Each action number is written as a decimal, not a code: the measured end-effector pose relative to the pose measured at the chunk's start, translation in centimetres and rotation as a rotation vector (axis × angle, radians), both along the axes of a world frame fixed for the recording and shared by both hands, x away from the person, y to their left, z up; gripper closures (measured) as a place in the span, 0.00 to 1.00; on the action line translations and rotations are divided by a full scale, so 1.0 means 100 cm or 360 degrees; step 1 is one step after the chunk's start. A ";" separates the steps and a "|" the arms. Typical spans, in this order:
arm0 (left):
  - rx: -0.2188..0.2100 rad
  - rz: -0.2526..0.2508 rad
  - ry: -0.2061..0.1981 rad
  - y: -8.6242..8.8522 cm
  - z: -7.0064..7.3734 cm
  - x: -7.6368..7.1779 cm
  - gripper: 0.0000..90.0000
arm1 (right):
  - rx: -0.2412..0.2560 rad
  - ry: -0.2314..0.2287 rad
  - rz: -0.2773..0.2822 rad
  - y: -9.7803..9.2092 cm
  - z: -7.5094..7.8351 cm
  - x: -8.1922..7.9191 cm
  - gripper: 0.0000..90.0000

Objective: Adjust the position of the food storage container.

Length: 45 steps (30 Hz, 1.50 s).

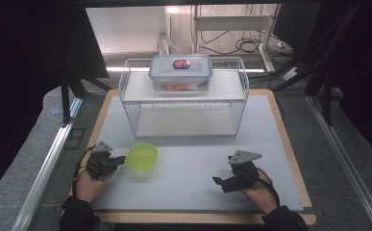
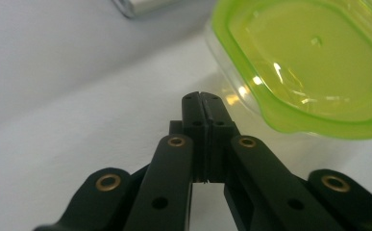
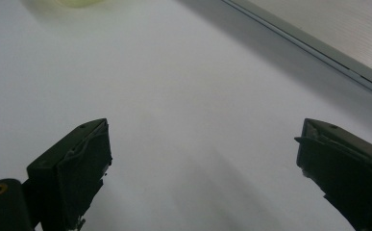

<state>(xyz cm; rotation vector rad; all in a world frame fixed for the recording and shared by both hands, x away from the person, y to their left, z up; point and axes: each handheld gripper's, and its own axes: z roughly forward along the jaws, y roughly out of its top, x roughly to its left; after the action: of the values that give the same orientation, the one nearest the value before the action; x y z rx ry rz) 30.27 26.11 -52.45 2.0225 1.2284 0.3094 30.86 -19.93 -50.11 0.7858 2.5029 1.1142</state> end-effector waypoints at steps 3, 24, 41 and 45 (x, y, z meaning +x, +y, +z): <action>0.0013 -0.0040 0.0015 -0.007 -0.004 0.003 1.00 | 0.0001 -0.0001 -0.0001 0.000 0.000 0.000 0.05; 0.0093 -0.0304 0.0006 -0.074 -0.006 0.006 1.00 | -0.0010 0.0010 0.0004 0.001 -0.001 0.000 0.05; 0.0118 -0.0376 0.0020 -0.111 -0.005 0.002 0.97 | -0.0012 0.0023 0.0006 0.001 -0.002 0.001 0.05; 0.0140 -0.0343 0.0000 -0.105 -0.001 -0.001 0.94 | -0.0009 0.0026 0.0009 0.001 -0.002 0.001 0.05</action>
<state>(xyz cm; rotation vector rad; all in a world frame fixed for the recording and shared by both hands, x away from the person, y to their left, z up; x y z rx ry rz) 30.14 15.61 -52.52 2.2080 1.0008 0.2624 30.91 -19.86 -50.33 0.7900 2.5218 1.1066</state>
